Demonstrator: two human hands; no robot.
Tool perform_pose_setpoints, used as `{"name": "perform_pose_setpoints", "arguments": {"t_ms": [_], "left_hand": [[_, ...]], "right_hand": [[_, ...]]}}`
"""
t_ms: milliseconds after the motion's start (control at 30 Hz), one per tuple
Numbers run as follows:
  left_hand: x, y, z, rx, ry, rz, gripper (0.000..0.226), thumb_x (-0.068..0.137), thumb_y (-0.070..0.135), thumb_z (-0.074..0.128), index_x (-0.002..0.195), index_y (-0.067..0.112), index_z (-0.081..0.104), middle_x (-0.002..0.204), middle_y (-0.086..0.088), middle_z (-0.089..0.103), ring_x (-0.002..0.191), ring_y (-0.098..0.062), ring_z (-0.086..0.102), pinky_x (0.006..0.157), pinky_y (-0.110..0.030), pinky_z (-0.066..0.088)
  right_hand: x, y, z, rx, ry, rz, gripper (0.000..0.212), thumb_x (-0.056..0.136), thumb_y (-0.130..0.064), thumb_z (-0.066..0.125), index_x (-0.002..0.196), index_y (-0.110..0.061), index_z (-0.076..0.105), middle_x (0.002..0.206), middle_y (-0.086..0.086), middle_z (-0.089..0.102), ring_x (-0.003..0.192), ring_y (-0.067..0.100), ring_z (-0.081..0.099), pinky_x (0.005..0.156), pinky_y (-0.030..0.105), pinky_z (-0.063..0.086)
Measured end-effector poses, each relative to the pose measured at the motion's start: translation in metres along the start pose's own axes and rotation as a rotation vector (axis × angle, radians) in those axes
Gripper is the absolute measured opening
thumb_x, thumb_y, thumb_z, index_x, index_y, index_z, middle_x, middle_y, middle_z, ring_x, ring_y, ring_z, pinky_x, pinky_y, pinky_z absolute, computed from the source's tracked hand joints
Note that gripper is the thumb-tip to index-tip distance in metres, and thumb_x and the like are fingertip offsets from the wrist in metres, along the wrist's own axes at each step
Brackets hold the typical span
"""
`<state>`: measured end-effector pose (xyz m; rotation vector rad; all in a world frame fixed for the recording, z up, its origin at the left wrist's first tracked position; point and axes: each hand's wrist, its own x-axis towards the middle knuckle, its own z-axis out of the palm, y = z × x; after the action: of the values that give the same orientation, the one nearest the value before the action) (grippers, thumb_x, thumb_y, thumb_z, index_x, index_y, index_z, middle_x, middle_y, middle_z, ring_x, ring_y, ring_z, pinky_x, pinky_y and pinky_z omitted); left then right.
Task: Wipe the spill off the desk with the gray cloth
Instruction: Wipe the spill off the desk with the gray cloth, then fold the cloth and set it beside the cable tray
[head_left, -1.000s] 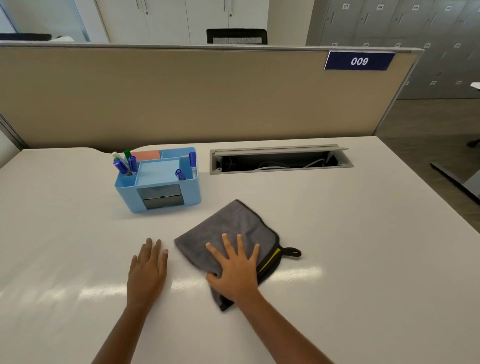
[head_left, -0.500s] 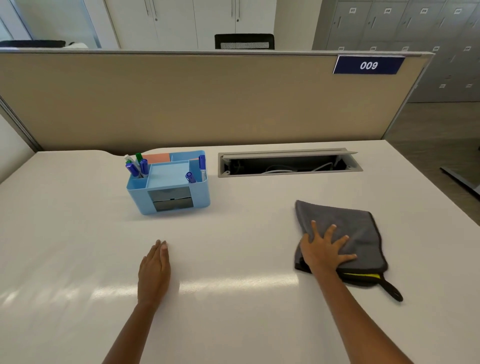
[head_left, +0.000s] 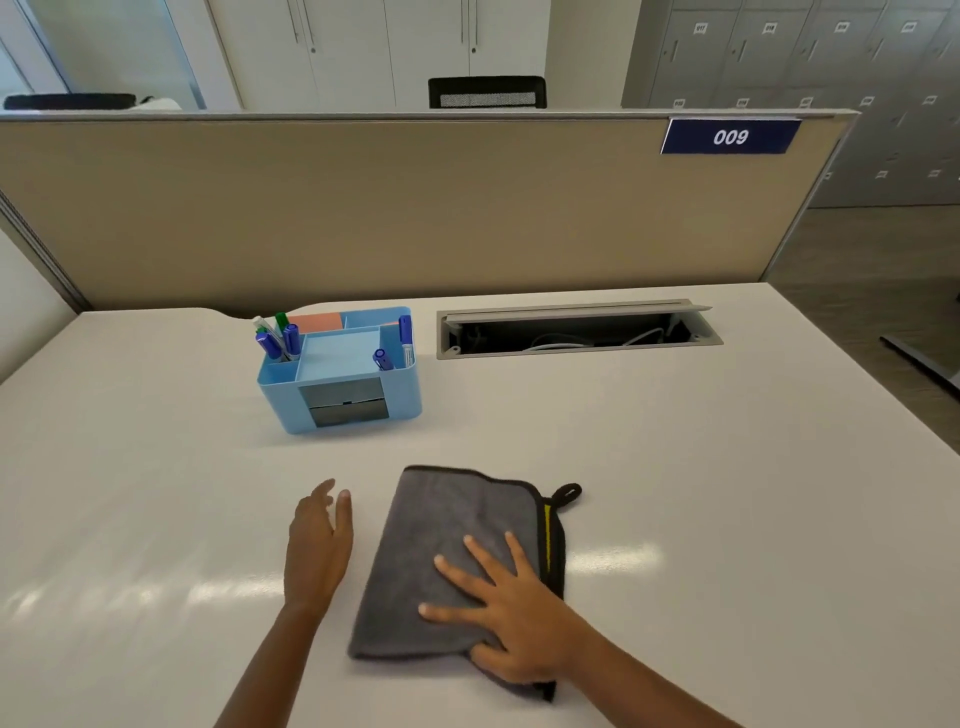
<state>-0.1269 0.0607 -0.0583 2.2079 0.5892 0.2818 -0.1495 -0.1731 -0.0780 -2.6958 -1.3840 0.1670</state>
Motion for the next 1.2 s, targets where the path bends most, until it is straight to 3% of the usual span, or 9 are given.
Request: {"name": "perform_pose_setpoints", "arguments": {"t_ms": [133,267,400,467,633,733,833,900,1200], "left_hand": [[-0.014,0.010,0.004,0.127,-0.090,-0.039,0.034,0.094,0.028,0.042,0.113,0.004,0.057,0.114,-0.022,0.061,0.100,-0.033,0.059,0.088,-0.040,0.046],[-0.031,0.019,0.011,0.292,-0.295,-0.057,0.034,0.090,0.045,0.045,0.095,0.014,0.059,0.106,-0.009,0.066,0.092,-0.023,0.060,0.083,-0.031,0.046],[-0.043,0.026,0.017,0.359,-0.418,-0.042,0.025,0.083,0.043,0.058,0.087,0.022,0.044,0.092,0.000,0.057,0.081,-0.013,0.051,0.075,-0.028,0.046],[-0.046,0.032,0.020,0.324,-0.428,0.008,0.018,0.085,0.032,0.058,0.095,0.020,0.049,0.102,-0.005,0.062,0.083,-0.013,0.051,0.077,-0.026,0.045],[-0.047,0.046,0.016,0.164,-0.353,0.231,0.018,0.088,0.018,0.055,0.106,0.015,0.056,0.114,-0.008,0.057,0.092,-0.016,0.053,0.080,-0.021,0.042],[-0.047,0.052,0.012,0.114,-0.282,0.335,0.015,0.090,0.017,0.051,0.103,0.018,0.057,0.112,-0.003,0.058,0.091,-0.011,0.050,0.081,-0.019,0.040],[-0.050,0.056,0.012,0.057,-0.253,0.345,0.016,0.091,0.015,0.049,0.104,0.018,0.057,0.112,-0.002,0.059,0.088,-0.009,0.049,0.080,-0.015,0.037],[-0.054,0.057,0.014,0.011,-0.238,0.348,0.016,0.091,0.016,0.050,0.105,0.019,0.056,0.112,-0.002,0.061,0.087,-0.009,0.050,0.079,-0.012,0.035],[-0.056,0.042,0.006,-0.185,-0.242,0.085,0.045,0.083,0.030,0.063,0.121,0.013,0.047,0.123,-0.014,0.059,0.104,-0.026,0.057,0.095,-0.045,0.048]], "right_hand": [[-0.045,0.005,-0.005,-0.128,0.002,-0.019,0.051,0.088,-0.055,0.032,0.138,-0.049,0.025,0.152,-0.010,0.030,0.140,0.022,0.018,0.107,0.052,-0.001],[-0.052,0.008,-0.016,0.360,0.070,0.107,0.050,0.086,-0.063,0.035,0.132,-0.045,0.041,0.149,-0.017,0.032,0.142,0.001,0.010,0.121,0.038,-0.006],[-0.021,0.018,-0.037,0.442,0.366,0.292,0.036,0.092,-0.028,0.051,0.127,-0.023,0.056,0.133,-0.001,0.056,0.130,0.009,0.041,0.115,0.034,0.027],[0.002,0.027,-0.051,0.460,0.389,0.377,0.041,0.094,-0.021,0.048,0.135,-0.017,0.045,0.138,0.003,0.052,0.130,0.016,0.042,0.113,0.031,0.029],[0.037,0.049,-0.064,0.657,0.071,0.553,0.072,0.089,-0.032,0.057,0.147,-0.019,0.017,0.151,0.006,0.034,0.139,0.023,0.030,0.120,0.044,0.015],[0.037,0.060,-0.067,0.744,0.140,0.588,0.050,0.082,-0.028,0.067,0.126,-0.010,0.050,0.125,0.012,0.057,0.112,0.023,0.053,0.094,0.029,0.045],[0.026,0.068,-0.072,0.816,0.220,0.566,0.015,0.077,-0.024,0.073,0.085,-0.017,0.063,0.086,-0.001,0.054,0.085,0.018,0.054,0.066,0.016,0.039],[0.017,0.069,-0.075,0.854,0.266,0.518,0.020,0.077,-0.021,0.073,0.070,-0.029,0.056,0.078,-0.009,0.049,0.080,0.015,0.053,0.066,0.015,0.038],[-0.007,0.062,-0.084,0.777,0.549,0.419,0.023,0.087,-0.019,0.062,0.078,-0.038,0.053,0.074,-0.018,0.061,0.074,0.004,0.061,0.066,0.007,0.049]]}}
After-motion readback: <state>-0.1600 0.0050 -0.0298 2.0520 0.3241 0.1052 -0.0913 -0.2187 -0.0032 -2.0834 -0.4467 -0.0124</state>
